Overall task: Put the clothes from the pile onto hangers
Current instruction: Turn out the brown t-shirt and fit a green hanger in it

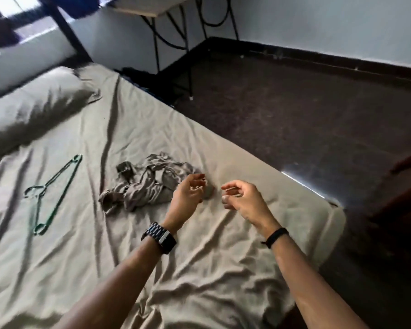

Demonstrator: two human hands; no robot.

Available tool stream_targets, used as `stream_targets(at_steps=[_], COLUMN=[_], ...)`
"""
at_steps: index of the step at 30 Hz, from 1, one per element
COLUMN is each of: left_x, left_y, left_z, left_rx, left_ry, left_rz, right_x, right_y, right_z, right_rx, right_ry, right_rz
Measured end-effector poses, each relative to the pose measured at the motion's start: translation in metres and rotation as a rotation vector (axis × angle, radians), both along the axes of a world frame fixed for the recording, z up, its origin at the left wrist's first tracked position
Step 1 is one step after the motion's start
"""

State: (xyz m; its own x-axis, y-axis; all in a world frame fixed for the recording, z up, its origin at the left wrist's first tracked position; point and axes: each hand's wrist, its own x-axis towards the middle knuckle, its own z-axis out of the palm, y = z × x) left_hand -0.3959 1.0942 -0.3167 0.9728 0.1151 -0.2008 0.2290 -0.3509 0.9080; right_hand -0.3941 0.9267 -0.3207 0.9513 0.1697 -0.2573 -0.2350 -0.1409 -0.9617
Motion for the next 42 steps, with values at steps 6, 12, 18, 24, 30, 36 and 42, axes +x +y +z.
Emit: stream_targets(at_steps=[6,12,18,24,30,36,42], left_x=[0.057,0.12,0.16,0.128,0.092,0.013,-0.018], left_y=[0.11,0.205,0.256,0.253,0.204,0.093,0.096], left_z=[-0.08,-0.115,-0.162,-0.166,-0.117,-0.101,-0.128], left_rx=[0.155,0.562,0.7,0.326,0.039,-0.066,0.106], left_ry=[-0.089,-0.18,0.127,-0.264,-0.437,-0.394,-0.24], left_rz=[0.124,0.113,-0.086,-0.02,-0.218,-0.592,-0.879], right_x=[0.043,0.077,0.11,0.105,0.052,0.003,-0.034], right_y=[0.094,0.173,0.231,0.22,0.134,0.105,0.055], right_z=[-0.076,-0.112,-0.136,-0.142,-0.099,-0.065,-0.092], right_rx=[-0.138,-0.335,-0.642,-0.79,-0.754,-0.371,-0.623], right_ry=[-0.098,-0.333,-0.347,-0.422,-0.126,-0.011,-0.012], right_rz=[0.132,-0.024,0.162,0.138,0.093,-0.012,-0.31])
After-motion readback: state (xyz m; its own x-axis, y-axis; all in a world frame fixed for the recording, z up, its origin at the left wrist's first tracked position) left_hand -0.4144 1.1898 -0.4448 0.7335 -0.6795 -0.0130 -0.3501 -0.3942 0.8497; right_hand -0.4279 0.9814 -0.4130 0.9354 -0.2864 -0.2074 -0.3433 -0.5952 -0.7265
